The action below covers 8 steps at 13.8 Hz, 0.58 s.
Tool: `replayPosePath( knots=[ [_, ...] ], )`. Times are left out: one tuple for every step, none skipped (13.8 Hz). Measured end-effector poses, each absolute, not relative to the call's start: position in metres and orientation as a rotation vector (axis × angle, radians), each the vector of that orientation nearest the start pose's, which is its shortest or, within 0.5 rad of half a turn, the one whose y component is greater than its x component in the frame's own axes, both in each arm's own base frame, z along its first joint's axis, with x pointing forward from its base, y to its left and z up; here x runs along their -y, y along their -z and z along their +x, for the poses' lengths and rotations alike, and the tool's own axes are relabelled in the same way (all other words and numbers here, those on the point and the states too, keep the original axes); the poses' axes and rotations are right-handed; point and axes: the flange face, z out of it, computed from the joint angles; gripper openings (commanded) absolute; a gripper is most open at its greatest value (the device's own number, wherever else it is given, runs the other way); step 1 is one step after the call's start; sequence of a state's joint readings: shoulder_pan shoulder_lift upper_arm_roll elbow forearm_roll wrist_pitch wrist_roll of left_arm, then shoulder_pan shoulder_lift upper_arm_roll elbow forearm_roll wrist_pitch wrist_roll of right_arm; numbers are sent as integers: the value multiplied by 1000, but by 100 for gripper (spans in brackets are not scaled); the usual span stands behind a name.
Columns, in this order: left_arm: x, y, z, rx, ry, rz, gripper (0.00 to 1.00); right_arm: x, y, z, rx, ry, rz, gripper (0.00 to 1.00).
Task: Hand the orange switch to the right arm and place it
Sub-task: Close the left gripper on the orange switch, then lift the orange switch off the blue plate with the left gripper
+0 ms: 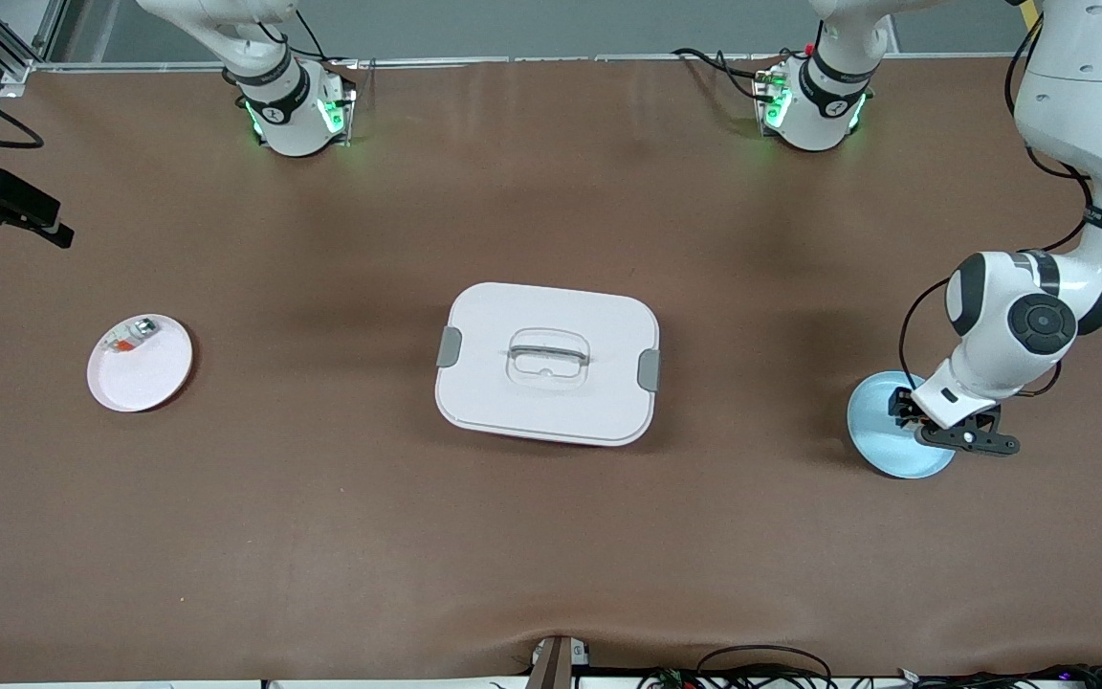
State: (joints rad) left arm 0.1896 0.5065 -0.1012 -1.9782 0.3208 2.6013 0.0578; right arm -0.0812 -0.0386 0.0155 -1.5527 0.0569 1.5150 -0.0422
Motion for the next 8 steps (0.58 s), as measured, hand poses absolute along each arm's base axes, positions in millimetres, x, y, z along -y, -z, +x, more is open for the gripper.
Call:
replayPosePath(
  knots=[
    [-52,-225,622,-325,160,-2975,20,29,-649,536,-31,6,-3085,100],
    [-52,-230,622,-322,149,-2972,20,29,-648,537,-32,5,-3085,100],
    [-53,-237,621,-317,136,-2967,20,29,-648,537,-32,6,-3085,100],
    [-54,-245,621,-313,122,-2963,20,29,-648,537,-32,7,-3085,100],
    [-55,-253,621,-308,109,-2958,20,29,-648,537,-32,9,-3085,100],
    [-55,-262,621,-301,99,-2955,20,29,-648,537,-32,10,-3085,100],
    [-54,-269,622,-292,91,-2958,20,29,-648,537,-32,14,-3086,100],
    [-50,-276,624,-286,85,-2964,20,29,-649,537,-32,18,-3086,100]
  ],
)
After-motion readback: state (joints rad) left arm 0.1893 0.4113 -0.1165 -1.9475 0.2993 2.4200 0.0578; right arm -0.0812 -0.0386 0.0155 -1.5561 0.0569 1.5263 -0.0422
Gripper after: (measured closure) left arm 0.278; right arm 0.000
